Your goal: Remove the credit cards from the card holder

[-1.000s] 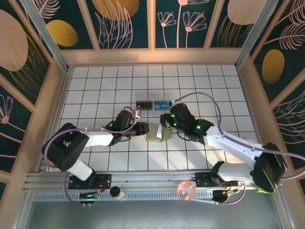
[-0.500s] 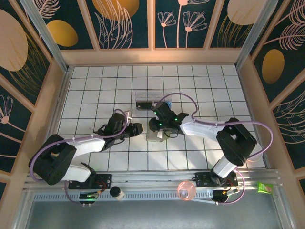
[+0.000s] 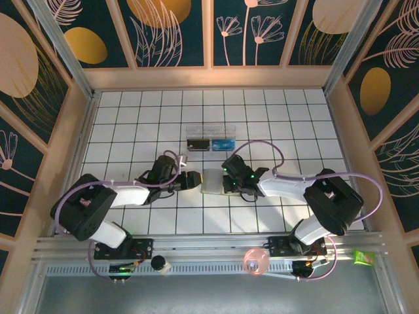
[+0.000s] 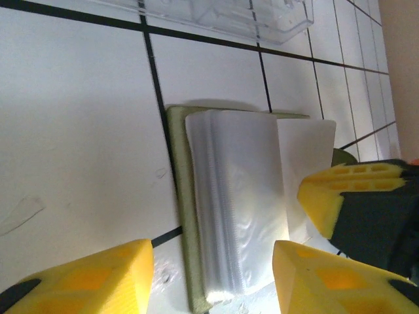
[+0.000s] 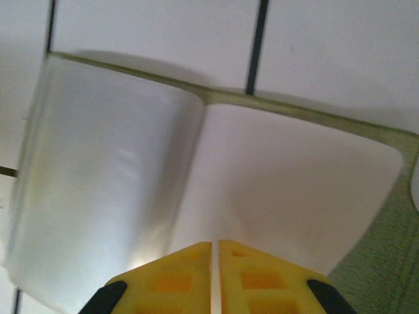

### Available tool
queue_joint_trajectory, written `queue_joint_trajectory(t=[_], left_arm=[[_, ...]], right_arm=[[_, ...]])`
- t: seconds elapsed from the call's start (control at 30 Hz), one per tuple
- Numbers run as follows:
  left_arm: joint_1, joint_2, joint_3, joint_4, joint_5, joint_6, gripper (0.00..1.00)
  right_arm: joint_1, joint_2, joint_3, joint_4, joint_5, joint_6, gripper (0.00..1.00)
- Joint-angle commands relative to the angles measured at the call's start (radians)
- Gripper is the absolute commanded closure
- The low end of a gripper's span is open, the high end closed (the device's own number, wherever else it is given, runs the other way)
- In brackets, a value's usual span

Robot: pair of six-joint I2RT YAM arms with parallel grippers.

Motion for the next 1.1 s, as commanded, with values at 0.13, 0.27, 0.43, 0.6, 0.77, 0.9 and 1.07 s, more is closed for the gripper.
queue_joint_trajectory(t=[0.13,0.27,0.43,0.6,0.77,0.9,1.07], left_arm=[[-0.008,0.097,0.061,0.065,0.034,-0.005,0.47],[-0.02,0.138,0.07,0.081,0.024,-0.016,0.45],[-0.043,0.183,0.099,0.101,0.05,-0.029,0.44],[-0.06,0.228,0.128,0.086,0.06,-0.023,0.44],[-0.065,0.252,0.127,0.152,0.121,-0.065,0.52],[-0.064,0.229,0.108,0.185,0.132,-0.085,0.6],[-0.064,0.228,0.096,0.247,0.162,-0.124,0.68]], right_arm=[[-0.032,-0.007,-0.091,0.087,0.018,0.016,0.91],[-0.034,-0.016,-0.107,0.107,0.011,0.014,0.91],[-0.039,-0.016,-0.11,0.119,0.008,0.01,0.91],[-0.042,-0.017,-0.113,0.129,0.001,0.007,0.91],[-0.046,-0.016,-0.122,0.163,-0.028,-0.002,0.91],[-0.048,-0.022,-0.126,0.194,-0.065,-0.02,0.9],[-0.052,-0.034,-0.132,0.223,-0.068,-0.033,0.89]])
